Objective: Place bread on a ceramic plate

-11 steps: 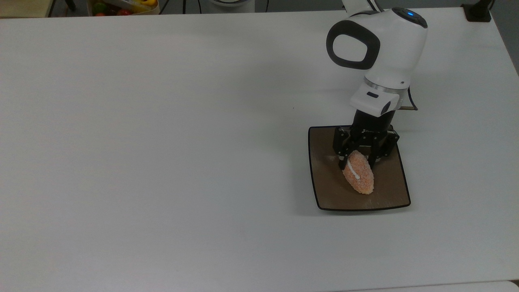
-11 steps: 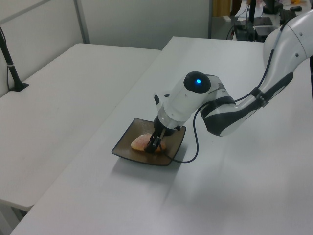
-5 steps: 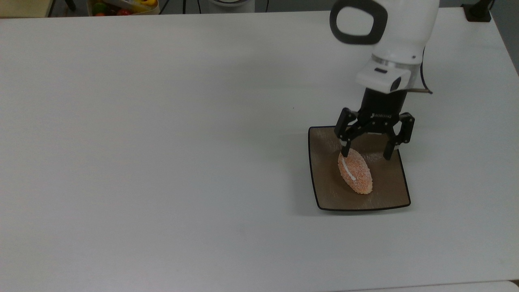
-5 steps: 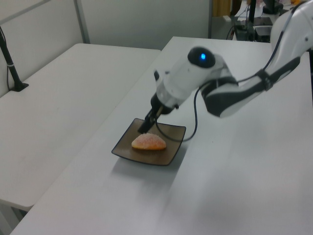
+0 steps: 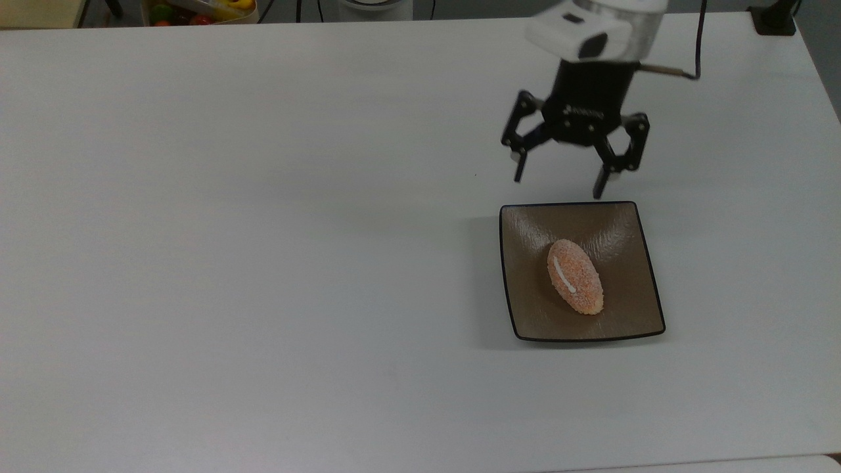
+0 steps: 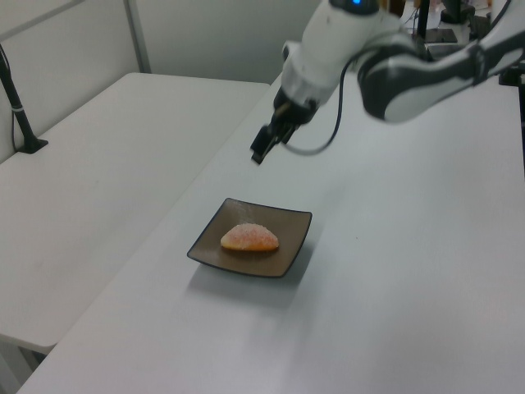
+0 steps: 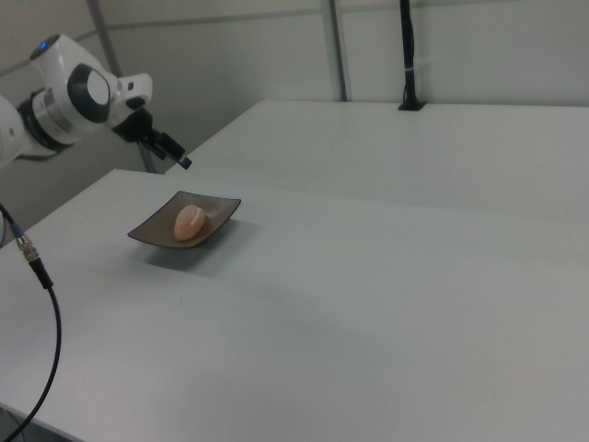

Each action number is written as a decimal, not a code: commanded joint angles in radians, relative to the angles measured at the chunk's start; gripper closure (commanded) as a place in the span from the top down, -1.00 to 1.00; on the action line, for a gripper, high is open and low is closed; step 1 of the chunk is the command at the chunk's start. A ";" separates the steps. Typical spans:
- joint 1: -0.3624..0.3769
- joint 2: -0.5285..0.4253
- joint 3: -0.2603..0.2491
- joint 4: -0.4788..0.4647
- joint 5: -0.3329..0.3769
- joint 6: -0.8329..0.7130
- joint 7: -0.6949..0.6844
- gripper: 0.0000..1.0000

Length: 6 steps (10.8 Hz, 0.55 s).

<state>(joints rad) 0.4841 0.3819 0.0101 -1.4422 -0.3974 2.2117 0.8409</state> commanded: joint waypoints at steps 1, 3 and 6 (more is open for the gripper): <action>-0.044 -0.170 -0.007 -0.076 0.133 -0.177 -0.011 1.00; -0.071 -0.245 -0.015 -0.076 0.230 -0.336 -0.020 1.00; -0.133 -0.362 -0.015 -0.104 0.324 -0.550 -0.025 1.00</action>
<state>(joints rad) 0.3916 0.1269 -0.0023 -1.4733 -0.1372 1.7665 0.8334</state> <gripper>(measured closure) 0.000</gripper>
